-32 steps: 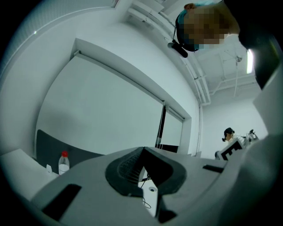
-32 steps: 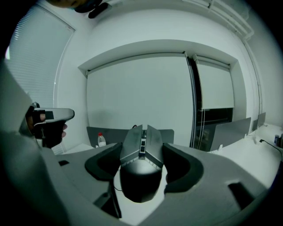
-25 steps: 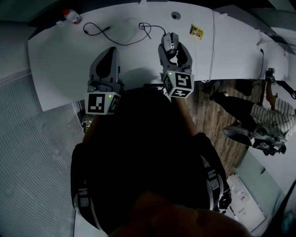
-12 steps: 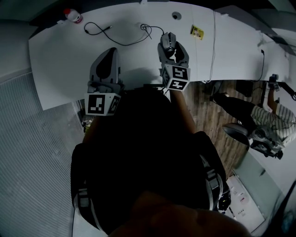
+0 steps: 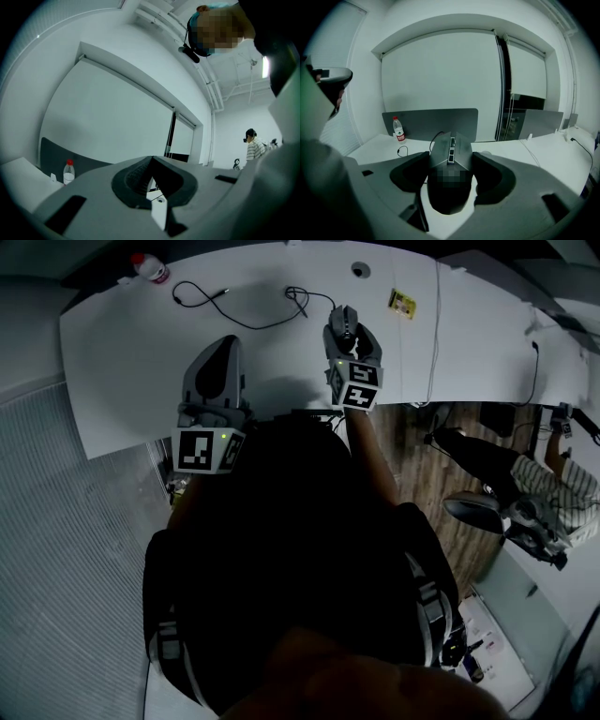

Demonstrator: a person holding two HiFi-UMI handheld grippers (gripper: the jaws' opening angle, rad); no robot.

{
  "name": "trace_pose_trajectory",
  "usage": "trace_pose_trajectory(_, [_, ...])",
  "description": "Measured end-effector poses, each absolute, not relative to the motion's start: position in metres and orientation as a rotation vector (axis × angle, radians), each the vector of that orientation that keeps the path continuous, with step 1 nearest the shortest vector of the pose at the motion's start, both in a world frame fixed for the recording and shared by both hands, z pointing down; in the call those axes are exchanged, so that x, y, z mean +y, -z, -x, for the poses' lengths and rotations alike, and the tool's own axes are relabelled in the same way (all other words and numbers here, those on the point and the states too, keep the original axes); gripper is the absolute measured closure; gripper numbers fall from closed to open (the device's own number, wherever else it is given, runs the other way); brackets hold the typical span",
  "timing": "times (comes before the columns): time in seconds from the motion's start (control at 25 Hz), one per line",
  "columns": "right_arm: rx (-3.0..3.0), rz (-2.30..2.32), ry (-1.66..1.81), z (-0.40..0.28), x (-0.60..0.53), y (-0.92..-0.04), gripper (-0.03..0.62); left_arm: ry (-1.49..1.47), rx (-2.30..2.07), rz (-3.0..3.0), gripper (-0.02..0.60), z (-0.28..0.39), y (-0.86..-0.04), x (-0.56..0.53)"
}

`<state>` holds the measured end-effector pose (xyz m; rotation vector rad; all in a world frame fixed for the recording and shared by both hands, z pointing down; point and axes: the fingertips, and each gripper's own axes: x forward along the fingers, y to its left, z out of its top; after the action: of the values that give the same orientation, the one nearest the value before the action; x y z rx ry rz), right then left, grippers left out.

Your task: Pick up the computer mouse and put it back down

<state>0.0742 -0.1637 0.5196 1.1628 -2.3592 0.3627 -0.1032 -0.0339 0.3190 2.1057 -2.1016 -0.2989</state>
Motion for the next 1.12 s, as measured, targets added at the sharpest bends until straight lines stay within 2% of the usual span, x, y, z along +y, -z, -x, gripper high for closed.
trace_pose_trajectory(1.12, [-2.115, -1.063, -0.477, -0.093, -0.171, -0.655, 0.309, 0.248, -2.088, -2.094, 0.58, 0.092, -0.329, -0.032])
